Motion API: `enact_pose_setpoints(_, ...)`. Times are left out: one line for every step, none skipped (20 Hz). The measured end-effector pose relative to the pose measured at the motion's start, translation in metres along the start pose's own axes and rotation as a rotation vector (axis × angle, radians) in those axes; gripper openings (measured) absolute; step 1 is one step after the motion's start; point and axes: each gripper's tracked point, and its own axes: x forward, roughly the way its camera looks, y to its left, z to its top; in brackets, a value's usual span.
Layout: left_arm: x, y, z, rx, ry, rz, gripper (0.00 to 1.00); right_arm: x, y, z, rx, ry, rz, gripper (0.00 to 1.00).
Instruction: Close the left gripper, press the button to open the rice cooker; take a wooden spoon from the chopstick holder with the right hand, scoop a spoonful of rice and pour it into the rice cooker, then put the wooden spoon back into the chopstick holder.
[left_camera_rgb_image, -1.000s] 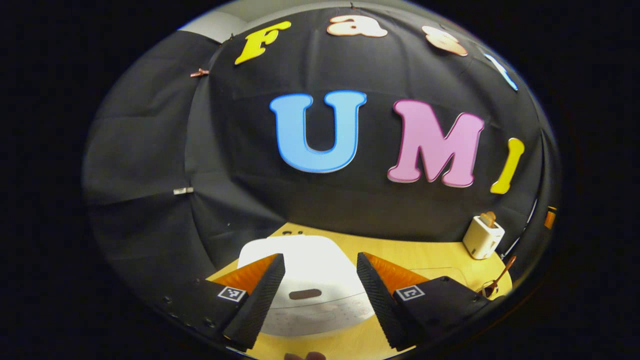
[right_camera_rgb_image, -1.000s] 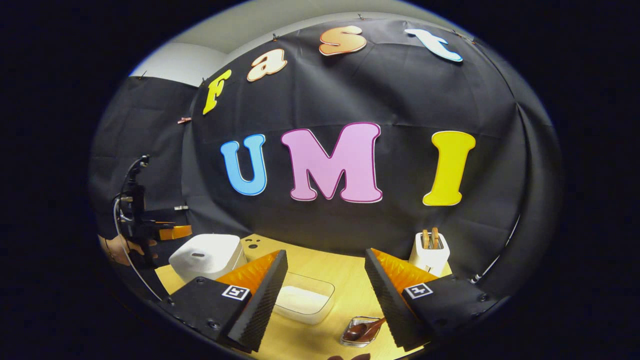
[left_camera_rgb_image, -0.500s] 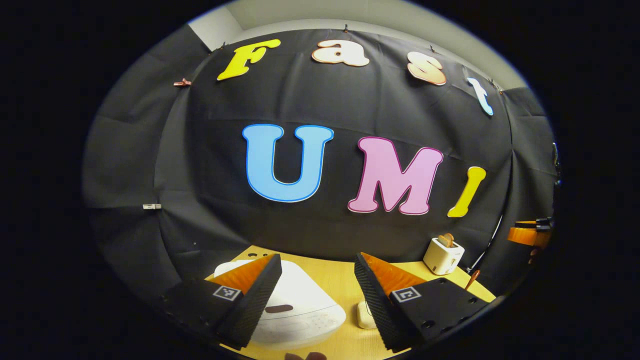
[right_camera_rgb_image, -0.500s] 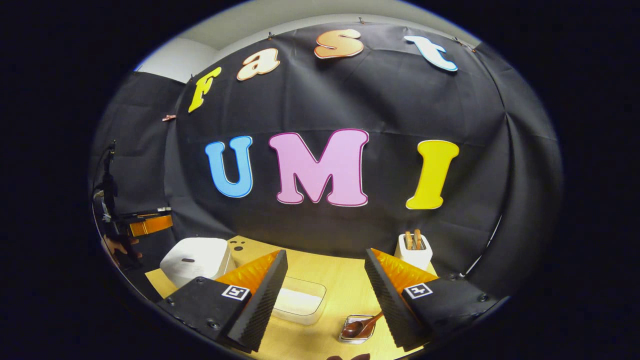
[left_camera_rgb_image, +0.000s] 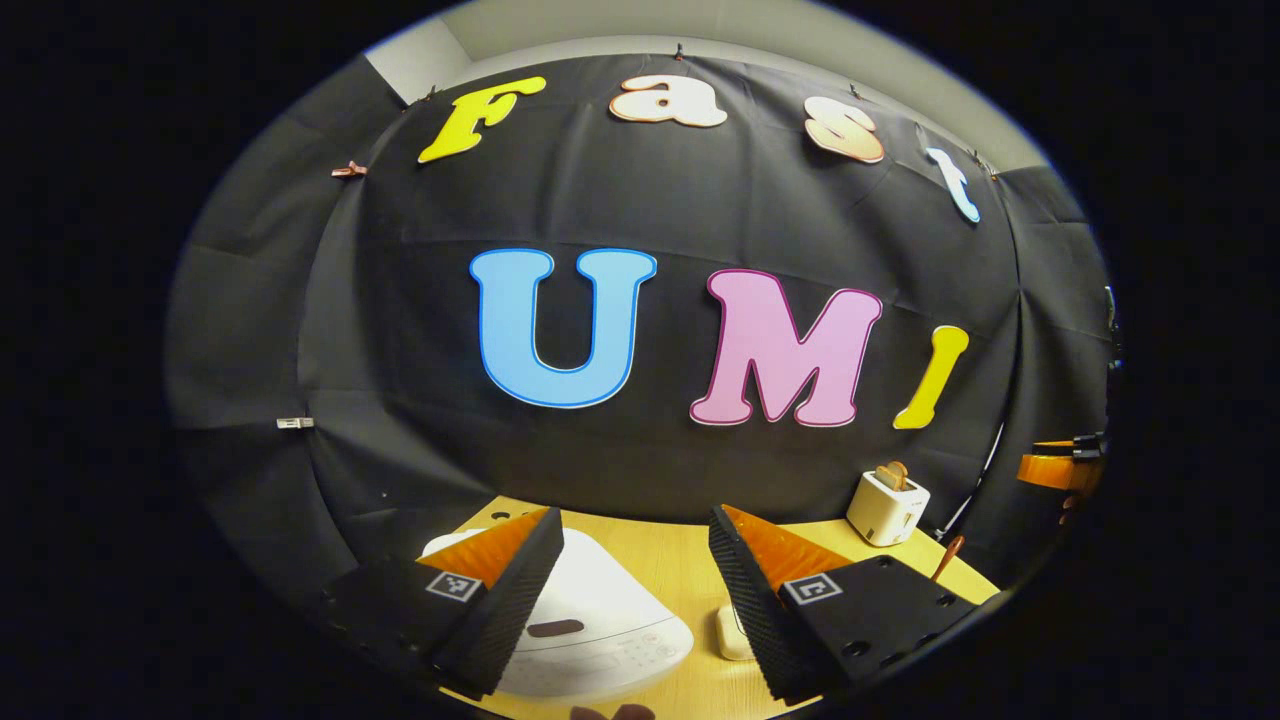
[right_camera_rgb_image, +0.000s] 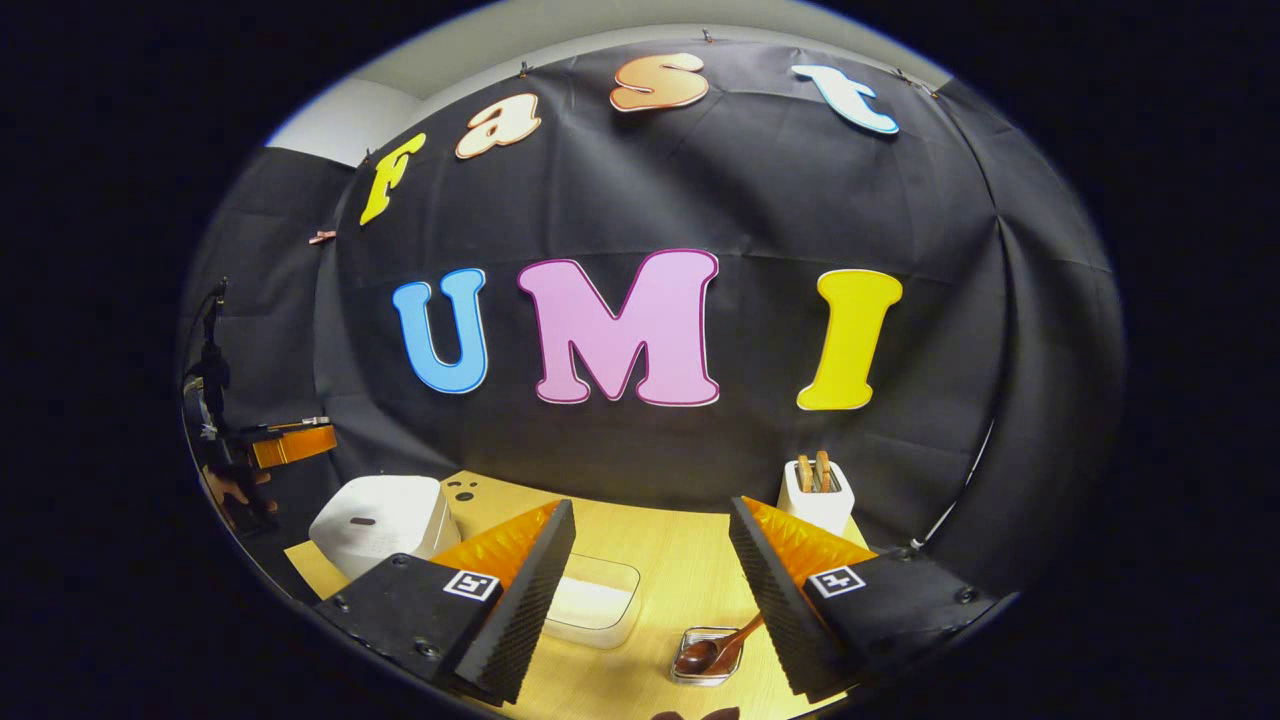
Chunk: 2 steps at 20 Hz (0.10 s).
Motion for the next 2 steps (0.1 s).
enact_pose_setpoints(0.0011, -0.0008, -0.0002, -0.001, 0.003, -0.001, 0.94, 0.001, -0.0003, 0.0001, 0.002, 0.002, 0.001, 0.96)
enact_pose_setpoints(0.0022, -0.0009, 0.0001, 0.001, 0.004, 0.002, 0.94, 0.0023, -0.0005, 0.0002, 0.004, 0.002, 0.002, 0.96)
